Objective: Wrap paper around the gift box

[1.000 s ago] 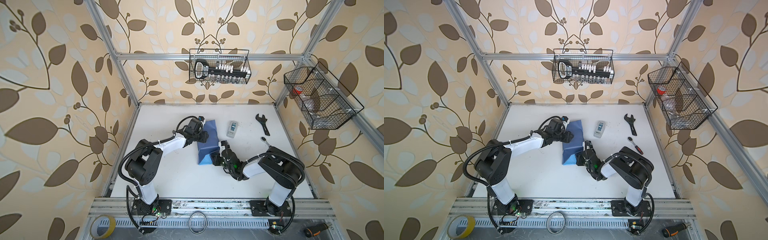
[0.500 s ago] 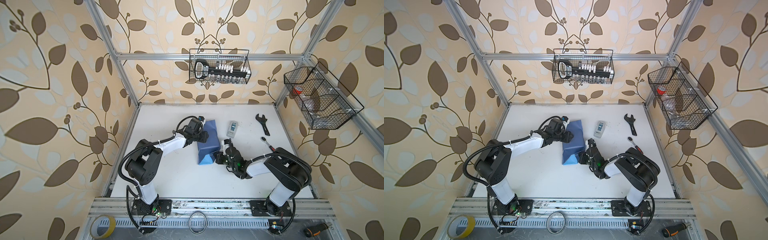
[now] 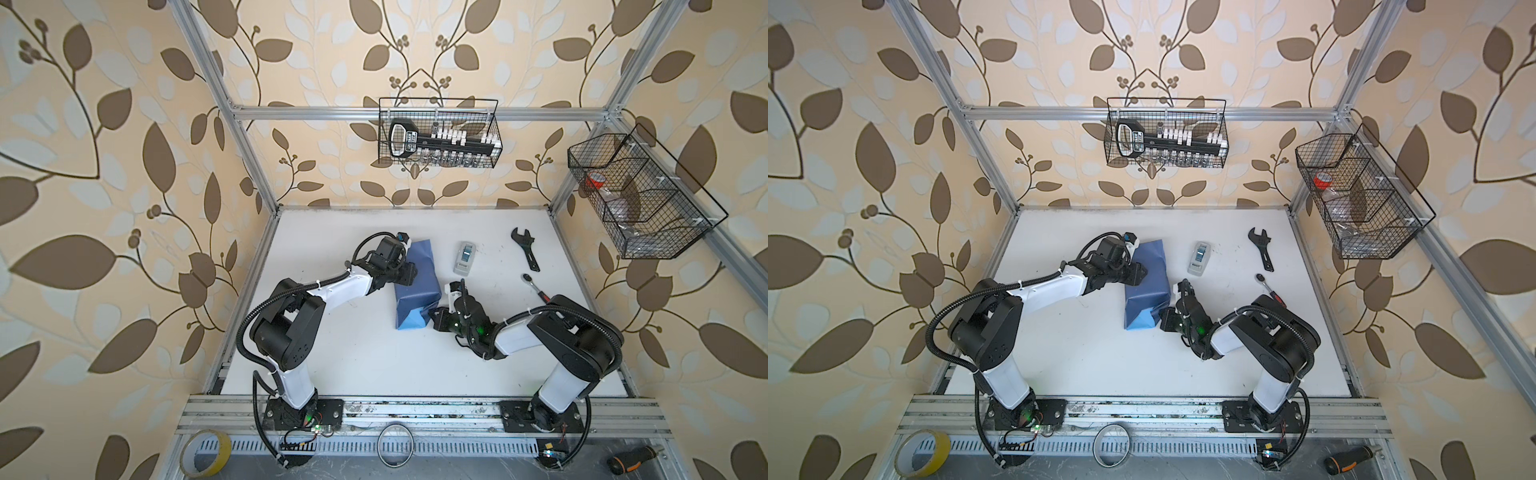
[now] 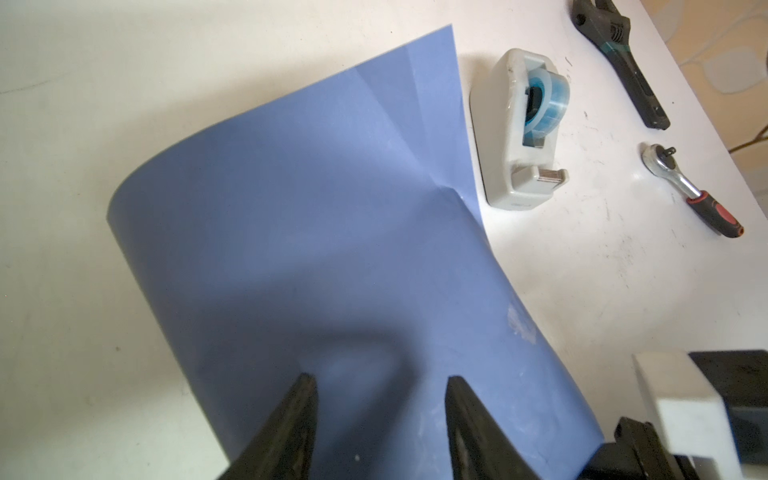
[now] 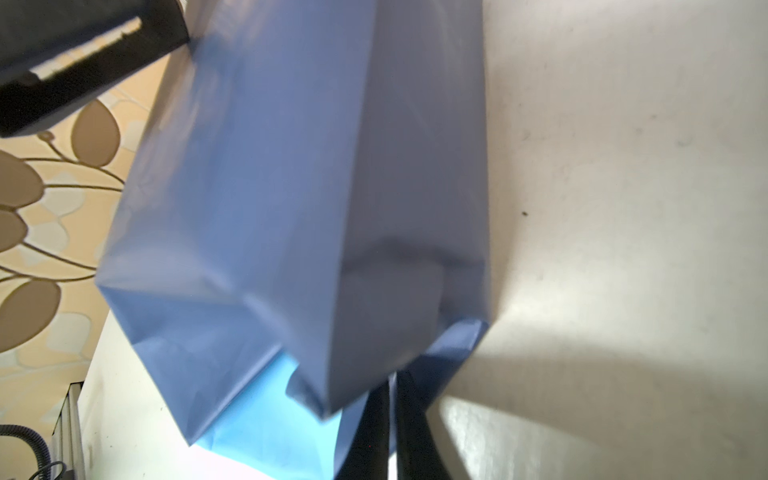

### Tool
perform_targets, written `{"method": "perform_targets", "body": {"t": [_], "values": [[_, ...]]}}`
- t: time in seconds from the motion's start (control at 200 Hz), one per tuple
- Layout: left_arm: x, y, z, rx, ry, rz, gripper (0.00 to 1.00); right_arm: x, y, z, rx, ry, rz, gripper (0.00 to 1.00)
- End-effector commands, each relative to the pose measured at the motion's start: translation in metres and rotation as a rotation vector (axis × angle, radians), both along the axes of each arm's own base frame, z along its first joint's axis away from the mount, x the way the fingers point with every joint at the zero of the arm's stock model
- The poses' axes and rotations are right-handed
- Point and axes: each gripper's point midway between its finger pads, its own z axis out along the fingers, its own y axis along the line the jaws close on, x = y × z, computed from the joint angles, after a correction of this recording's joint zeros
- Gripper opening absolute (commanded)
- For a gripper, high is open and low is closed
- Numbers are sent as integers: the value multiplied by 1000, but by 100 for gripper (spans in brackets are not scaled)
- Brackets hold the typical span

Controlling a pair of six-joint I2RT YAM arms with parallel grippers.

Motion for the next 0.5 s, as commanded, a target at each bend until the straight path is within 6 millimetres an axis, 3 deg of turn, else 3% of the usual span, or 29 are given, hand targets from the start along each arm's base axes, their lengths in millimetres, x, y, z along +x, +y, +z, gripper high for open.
{"method": "perform_targets", "body": {"t": [0.0,0.495], "values": [[-11,6,-17,48,48,-16,52,-22,-7,-23,-35,78,16,9],[-9,6,-18,51,49,-11,52,-54,2,-26,-23,103,61,6]]}}
